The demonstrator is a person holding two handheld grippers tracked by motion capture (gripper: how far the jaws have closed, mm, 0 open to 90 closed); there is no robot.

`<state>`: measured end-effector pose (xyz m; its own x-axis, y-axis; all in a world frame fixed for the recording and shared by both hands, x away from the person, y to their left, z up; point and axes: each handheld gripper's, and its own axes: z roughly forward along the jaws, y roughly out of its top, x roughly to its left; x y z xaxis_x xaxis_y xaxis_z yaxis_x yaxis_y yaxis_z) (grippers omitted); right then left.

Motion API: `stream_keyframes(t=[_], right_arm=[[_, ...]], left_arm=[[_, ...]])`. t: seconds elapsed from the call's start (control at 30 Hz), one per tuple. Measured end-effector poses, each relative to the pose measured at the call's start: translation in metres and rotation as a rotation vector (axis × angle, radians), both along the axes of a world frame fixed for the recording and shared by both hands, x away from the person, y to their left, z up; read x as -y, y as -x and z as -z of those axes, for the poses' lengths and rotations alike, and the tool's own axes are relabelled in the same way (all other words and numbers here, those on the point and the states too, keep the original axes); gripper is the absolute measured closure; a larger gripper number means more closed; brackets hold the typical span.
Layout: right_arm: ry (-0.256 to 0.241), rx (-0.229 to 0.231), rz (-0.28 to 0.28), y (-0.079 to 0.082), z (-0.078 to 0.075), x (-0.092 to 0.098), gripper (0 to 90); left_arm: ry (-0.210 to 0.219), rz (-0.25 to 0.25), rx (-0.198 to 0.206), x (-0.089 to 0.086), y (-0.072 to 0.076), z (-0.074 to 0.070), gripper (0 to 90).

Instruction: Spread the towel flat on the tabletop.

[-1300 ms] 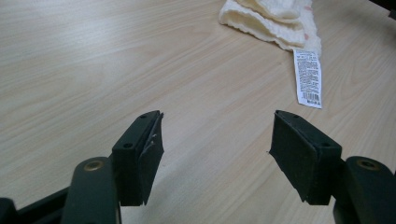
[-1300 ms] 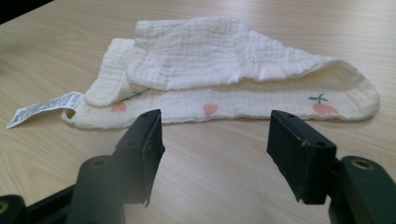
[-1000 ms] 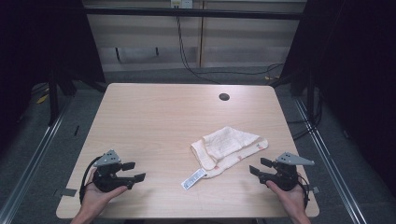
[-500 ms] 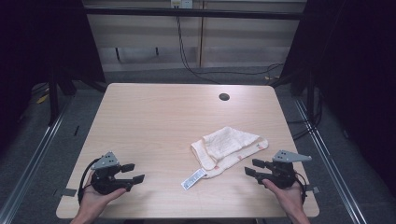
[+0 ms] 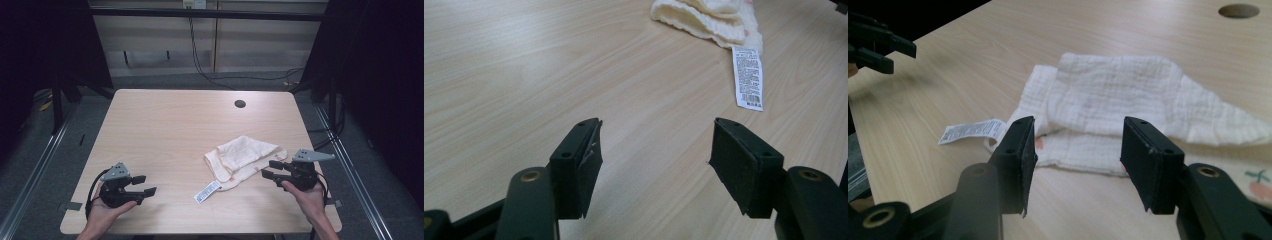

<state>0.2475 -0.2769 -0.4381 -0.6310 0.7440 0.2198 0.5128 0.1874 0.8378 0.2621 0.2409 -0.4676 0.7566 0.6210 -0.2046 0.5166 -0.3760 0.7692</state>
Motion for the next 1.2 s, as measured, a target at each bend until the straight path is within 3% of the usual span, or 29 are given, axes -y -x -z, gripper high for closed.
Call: stream_keyframes(t=[0.23, 0.43, 0.6, 0.73, 0.8, 0.93, 1.0, 1.07, 1.17, 1.2], right_arm=[[-0.004, -0.004, -0.009, -0.023, -0.009, 0.001, 43.0], [0.028, -0.008, -0.036, -0.04, -0.013, -0.007, 39.3], [0.061, -0.019, -0.072, -0.051, -0.014, -0.015, 41.8], [0.075, -0.053, -0.094, -0.061, 0.0, -0.023, 43.9], [0.116, -0.067, -0.116, -0.066, 0.014, -0.03, 43.9], [0.175, -0.058, -0.125, -0.071, 0.014, -0.034, 43.9], [0.166, -0.053, -0.117, -0.074, 0.009, -0.032, 42.6], [0.189, -0.053, -0.1, -0.079, 0.004, -0.028, 40.3], [0.195, -0.061, -0.101, -0.083, 0.007, -0.024, 40.3], [0.2, -0.083, -0.096, -0.087, 0.012, -0.022, 40.2]], left_arm=[[0.004, -0.002, -0.002, 0.0, -0.001, 0.0, 37.0], [-0.002, 0.001, -0.002, -0.001, -0.002, 0.001, 37.0], [0.006, -0.004, 0.002, -0.001, -0.002, -0.001, 37.0], [0.002, 0.008, 0.029, -0.001, 0.0, -0.004, 38.3], [0.011, 0.014, 0.028, 0.0, 0.002, -0.005, 38.3], [0.008, 0.018, 0.025, 0.0, 0.001, -0.004, 38.3], [0.012, 0.015, 0.023, -0.001, 0.0, -0.004, 38.3], [0.009, 0.013, 0.022, -0.001, 0.0, -0.004, 38.3], [0.004, 0.018, 0.014, 0.0, -0.001, -0.003, 38.3], [0.003, 0.018, 0.013, 0.001, -0.002, -0.002, 38.1]])
